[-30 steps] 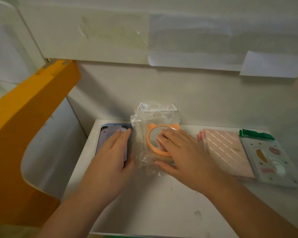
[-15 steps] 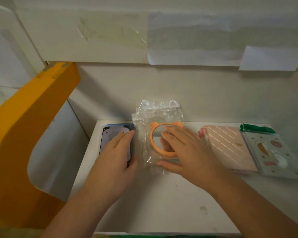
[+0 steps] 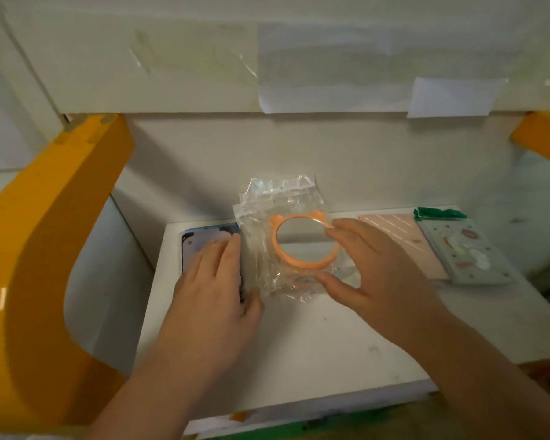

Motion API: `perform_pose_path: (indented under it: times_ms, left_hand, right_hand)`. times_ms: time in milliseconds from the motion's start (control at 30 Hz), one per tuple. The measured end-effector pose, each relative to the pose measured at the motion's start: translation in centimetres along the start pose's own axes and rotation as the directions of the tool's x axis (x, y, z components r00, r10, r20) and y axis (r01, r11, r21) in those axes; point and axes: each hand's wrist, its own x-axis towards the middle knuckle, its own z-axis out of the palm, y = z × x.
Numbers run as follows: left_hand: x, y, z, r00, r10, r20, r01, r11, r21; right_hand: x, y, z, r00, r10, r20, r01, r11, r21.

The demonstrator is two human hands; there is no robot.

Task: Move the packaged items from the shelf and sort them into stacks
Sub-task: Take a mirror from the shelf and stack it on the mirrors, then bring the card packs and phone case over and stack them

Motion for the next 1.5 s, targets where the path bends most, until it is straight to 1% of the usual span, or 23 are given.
perform_pose_path:
  times_ms: [67, 167, 300, 400, 467, 600, 700, 833, 933, 1033, 1100, 1200, 1333, 1500]
  left_hand:
    - [-0.8, -0.1, 0.2, 0.999, 0.028, 0.018, -0.028, 0.999, 0.015]
    - [-2.3, 0.0, 0.0, 0.997, 0.075, 0.030, -0.076, 0.996, 0.045]
    - [-5.5, 0.7, -1.5, 0.987, 0.158, 0.031, -0.159, 0.986, 0.042]
    - [-8.6, 1.2, -2.7, 0.982, 0.187, 0.003, -0.187, 0.981, 0.043]
    - [-11.1, 1.4, -3.8, 0.988, 0.155, -0.028, -0.153, 0.987, 0.054]
    - [-16.3, 0.3, -6.6, 0.997, 0.067, -0.030, -0.065, 0.996, 0.068]
    - [-19.6, -1.2, -8.9, 0.998, 0.017, -0.055, -0.010, 0.992, 0.124]
    - [-23.2, -3.6, -11.4, 0.994, -0.086, -0.068, 0.097, 0.977, 0.190]
    - [-24.5, -6.4, -12.7, 0.980, -0.178, -0.092, 0.192, 0.966, 0.174]
    - [-24.9, -10.3, -13.8, 0.959, -0.266, -0.100, 0.279, 0.947, 0.157]
    - [-25.2, -13.5, -14.7, 0.948, -0.302, -0.104, 0.315, 0.937, 0.149]
    - [-25.2, -18.5, -16.4, 0.948, -0.305, -0.094, 0.315, 0.941, 0.126]
    - [-24.5, -24.8, -19.1, 0.959, -0.270, -0.083, 0.277, 0.955, 0.102]
    - [-23.1, -31.5, -21.5, 0.966, -0.254, -0.035, 0.257, 0.959, 0.118]
  right_hand:
    - [-1.3, -0.6, -0.2, 0.998, 0.038, -0.045, -0.040, 0.999, -0.036]
    - [-3.2, -1.6, -0.4, 0.996, 0.077, -0.048, -0.080, 0.994, -0.070]
    - [-4.7, -3.5, -1.2, 0.993, 0.082, -0.079, -0.087, 0.994, -0.066]
    - [-5.3, -5.0, -1.7, 0.996, 0.041, -0.082, -0.044, 0.998, -0.042]
    - [-6.0, -6.1, -1.6, 0.998, 0.015, -0.057, -0.014, 1.000, 0.007]
    - [-7.4, -8.8, -0.9, 0.999, -0.024, -0.025, 0.026, 0.994, 0.106]
    - [-8.4, -11.4, 0.0, 0.999, -0.040, -0.002, 0.040, 0.991, 0.130]
    - [-9.4, -15.7, 0.9, 0.995, -0.080, 0.062, 0.071, 0.988, 0.136]
    - [-9.3, -19.3, 1.4, 0.988, -0.130, 0.081, 0.117, 0.982, 0.147]
    - [-9.0, -23.6, 1.7, 0.983, -0.159, 0.094, 0.136, 0.968, 0.211]
    - [-8.7, -27.1, 2.3, 0.978, -0.180, 0.103, 0.151, 0.958, 0.243]
    - [-7.9, -32.3, 3.7, 0.967, -0.219, 0.128, 0.188, 0.958, 0.219]
    - [-5.7, -37.8, 6.7, 0.984, -0.150, 0.100, 0.131, 0.975, 0.178]
    - [-2.8, -42.2, 10.7, 0.995, -0.030, 0.095, 0.027, 0.999, 0.039]
